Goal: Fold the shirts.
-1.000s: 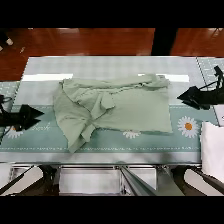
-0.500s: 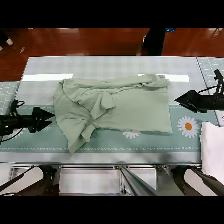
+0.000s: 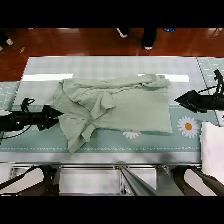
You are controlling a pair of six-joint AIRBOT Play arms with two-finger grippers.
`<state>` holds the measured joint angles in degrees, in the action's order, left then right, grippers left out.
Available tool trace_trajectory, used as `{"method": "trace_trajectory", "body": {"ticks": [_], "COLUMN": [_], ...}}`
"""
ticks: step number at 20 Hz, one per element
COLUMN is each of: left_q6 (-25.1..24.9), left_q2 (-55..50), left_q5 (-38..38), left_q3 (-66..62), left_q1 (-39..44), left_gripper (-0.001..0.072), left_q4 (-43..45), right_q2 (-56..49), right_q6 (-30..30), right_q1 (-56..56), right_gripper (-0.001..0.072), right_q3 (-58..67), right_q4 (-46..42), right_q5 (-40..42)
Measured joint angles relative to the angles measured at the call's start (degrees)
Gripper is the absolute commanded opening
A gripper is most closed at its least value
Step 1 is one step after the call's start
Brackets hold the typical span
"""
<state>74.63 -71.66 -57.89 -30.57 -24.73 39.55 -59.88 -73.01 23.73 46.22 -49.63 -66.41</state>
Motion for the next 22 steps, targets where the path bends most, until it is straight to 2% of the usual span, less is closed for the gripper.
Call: {"method": "trace_trajectory", "body": {"ticks": [1,2,4,8,10,14,22], "left_q6": [0.22,0.31,0.42,0.37,0.07,-0.35,-0.63], "left_q2": [-0.48,-0.92,-1.51,-1.79,-1.81,-1.86,-1.84], "left_q5": [0.07,0.33,1.57,1.99,1.81,1.25,1.22], "left_q3": [0.00,0.00,-0.11,-0.72,-1.03,-1.27,-1.31], "left_q1": [0.87,1.77,3.08,4.59,4.90,5.16,5.20], "left_gripper": [0.0487,0.0373,0.0034,0.0022,0.0022,0.0022,0.0022], "left_q4": [-0.04,0.09,0.76,1.18,1.31,1.20,0.98], "right_q2": [0.00,0.00,0.00,0.02,0.02,0.04,-5.18], "right_q6": [0.00,0.00,0.02,-0.76,-5.01,-9.11,-8.02], "right_q1": [0.00,0.00,0.00,1.55,4.44,9.33,5.49], "right_gripper": [0.0410,0.0410,0.0410,0.0410,0.0410,0.0411,0.0411], "right_q3": [0.00,0.00,0.00,-0.02,-0.57,-6.19,-12.79], "right_q4": [0.00,0.02,0.02,-2.91,-8.74,-18.01,-14.97], "right_q5": [0.00,0.00,0.00,2.14,3.78,-0.55,-4.85]}}
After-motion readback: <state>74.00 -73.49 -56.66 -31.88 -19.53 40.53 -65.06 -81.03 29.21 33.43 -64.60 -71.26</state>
